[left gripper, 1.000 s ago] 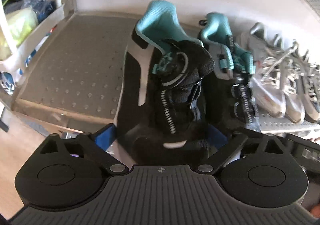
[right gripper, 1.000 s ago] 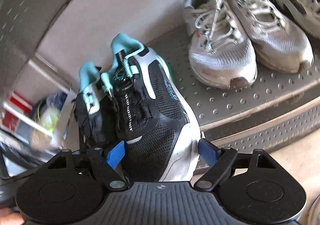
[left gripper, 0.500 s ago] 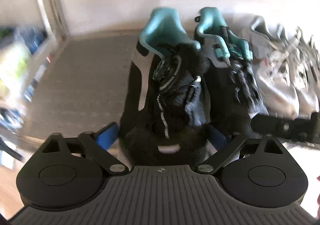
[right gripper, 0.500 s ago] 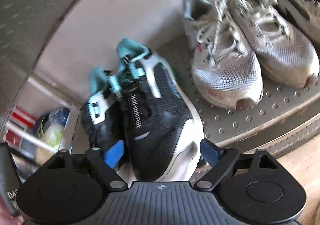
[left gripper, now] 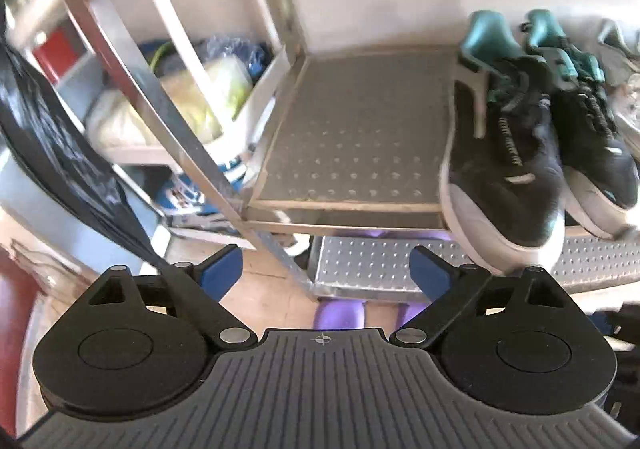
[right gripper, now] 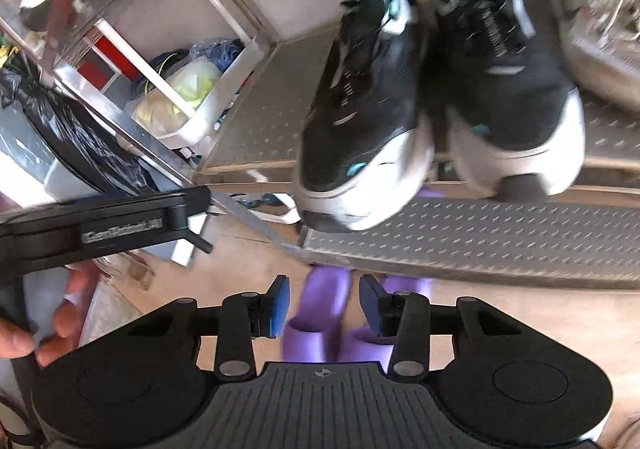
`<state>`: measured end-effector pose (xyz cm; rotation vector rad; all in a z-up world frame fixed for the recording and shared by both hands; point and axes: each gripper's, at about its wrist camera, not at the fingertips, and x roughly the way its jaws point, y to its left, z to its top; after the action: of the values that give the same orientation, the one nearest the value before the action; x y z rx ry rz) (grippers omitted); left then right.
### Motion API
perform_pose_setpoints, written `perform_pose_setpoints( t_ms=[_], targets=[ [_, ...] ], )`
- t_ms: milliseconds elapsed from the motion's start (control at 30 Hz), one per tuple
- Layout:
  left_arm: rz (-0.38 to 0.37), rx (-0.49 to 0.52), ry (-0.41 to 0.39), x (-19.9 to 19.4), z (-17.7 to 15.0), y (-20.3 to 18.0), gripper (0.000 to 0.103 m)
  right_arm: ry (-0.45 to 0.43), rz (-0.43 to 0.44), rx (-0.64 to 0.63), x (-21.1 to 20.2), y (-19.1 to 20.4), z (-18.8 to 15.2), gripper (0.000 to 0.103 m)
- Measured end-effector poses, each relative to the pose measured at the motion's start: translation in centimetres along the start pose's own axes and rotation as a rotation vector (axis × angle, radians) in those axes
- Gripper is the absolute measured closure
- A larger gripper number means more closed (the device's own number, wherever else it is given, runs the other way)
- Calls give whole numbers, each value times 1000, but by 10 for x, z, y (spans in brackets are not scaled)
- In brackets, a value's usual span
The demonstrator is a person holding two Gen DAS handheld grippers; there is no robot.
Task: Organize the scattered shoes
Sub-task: 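Push the black-teal pair deeper onto the shelf with the right gripper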
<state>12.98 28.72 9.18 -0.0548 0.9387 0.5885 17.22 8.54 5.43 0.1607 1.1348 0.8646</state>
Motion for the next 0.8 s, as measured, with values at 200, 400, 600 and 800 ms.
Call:
perform_pose_setpoints(
  t_ms=[200,400,600,800],
  targets=[
    [28,-116,-22,-3,12,36,8,-35,25,311,43,-3,26,60],
    [-1,-84,-7,-2,9,38,8,-162,-15,495,46,-15,38,59],
    [-44,-49,-1,-3,10,20,8,-138,14,467,41,-7,42,55],
    [-99,2,0,-8,11,-3,7,-191,-35,277,-15,2,7,51]
  ],
)
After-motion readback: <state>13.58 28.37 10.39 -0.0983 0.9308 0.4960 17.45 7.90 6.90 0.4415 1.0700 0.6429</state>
